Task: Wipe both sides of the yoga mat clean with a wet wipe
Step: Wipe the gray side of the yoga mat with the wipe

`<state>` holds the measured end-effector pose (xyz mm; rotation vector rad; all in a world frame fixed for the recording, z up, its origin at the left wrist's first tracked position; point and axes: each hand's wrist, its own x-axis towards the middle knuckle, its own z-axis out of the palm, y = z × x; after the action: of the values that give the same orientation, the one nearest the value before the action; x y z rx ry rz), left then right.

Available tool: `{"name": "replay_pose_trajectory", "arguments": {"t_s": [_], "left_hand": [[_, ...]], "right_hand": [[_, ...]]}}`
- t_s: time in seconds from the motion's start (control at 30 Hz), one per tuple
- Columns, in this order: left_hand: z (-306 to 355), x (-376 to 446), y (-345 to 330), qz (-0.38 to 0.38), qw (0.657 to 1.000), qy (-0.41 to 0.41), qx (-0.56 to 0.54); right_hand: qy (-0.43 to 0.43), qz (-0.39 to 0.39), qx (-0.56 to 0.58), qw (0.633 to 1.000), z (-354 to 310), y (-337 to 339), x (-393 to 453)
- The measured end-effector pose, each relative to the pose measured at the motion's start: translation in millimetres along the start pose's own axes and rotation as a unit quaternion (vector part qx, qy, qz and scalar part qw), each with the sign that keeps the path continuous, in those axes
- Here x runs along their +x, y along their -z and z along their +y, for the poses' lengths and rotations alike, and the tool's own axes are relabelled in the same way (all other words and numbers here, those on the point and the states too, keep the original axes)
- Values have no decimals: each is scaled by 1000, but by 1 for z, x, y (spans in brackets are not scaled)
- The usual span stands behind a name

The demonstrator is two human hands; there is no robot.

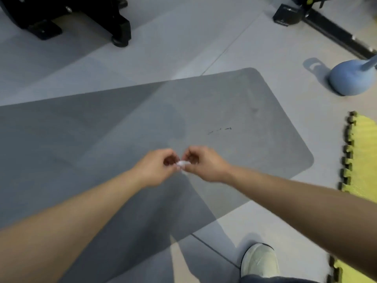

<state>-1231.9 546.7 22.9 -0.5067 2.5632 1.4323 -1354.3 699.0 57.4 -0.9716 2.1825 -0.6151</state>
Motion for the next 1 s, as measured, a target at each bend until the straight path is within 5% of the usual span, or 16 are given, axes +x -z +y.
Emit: {"name": "replay_pose_trajectory", "arguments": {"t_s": [0.23, 0.57, 0.77, 1.0], "left_hand": [[-21, -8, -98, -138, 930, 113, 322], [-22, 0, -126, -206, 885, 184, 375], [-25, 0, -128, -218, 881, 195, 372], [-2, 18, -127, -191, 865, 190, 423]], "right_hand": [[102, 14, -115, 988, 145, -79, -55], [195, 46, -156, 967, 168, -118, -58], [283, -24, -150, 947, 161, -137, -72], [85, 133, -186, 970, 257, -45, -87]]}}
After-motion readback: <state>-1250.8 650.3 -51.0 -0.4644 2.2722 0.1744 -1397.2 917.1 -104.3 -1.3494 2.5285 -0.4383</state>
